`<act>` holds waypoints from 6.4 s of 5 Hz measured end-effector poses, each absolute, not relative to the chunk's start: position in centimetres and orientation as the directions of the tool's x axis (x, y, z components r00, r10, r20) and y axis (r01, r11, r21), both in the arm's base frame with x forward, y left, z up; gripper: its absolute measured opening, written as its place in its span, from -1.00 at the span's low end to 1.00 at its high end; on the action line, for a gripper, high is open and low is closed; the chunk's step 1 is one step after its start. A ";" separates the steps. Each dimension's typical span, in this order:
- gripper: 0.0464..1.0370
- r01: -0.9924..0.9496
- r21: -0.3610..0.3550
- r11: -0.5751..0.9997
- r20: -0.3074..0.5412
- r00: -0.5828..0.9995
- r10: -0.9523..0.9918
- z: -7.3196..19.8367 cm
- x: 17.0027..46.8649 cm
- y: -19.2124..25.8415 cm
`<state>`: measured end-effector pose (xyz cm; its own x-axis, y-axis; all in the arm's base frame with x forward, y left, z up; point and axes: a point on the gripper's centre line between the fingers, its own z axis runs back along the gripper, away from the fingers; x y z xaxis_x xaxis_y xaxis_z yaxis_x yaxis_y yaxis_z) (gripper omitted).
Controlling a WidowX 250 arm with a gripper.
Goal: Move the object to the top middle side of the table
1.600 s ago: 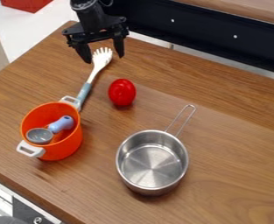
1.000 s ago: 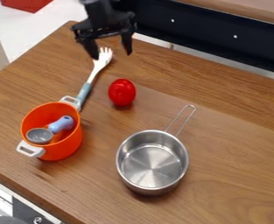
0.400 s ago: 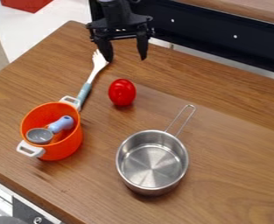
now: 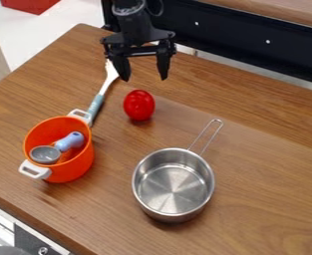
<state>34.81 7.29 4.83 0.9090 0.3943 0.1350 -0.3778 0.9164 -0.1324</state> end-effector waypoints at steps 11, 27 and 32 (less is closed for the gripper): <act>0.93 -0.286 -0.028 0.958 0.241 0.928 0.284 2.6 31.5 16.1; -0.71 -0.850 -0.113 0.514 0.120 0.502 0.857 9.9 37.7 6.1; -0.71 -0.979 -0.119 0.165 0.076 0.157 0.985 5.1 42.3 -5.7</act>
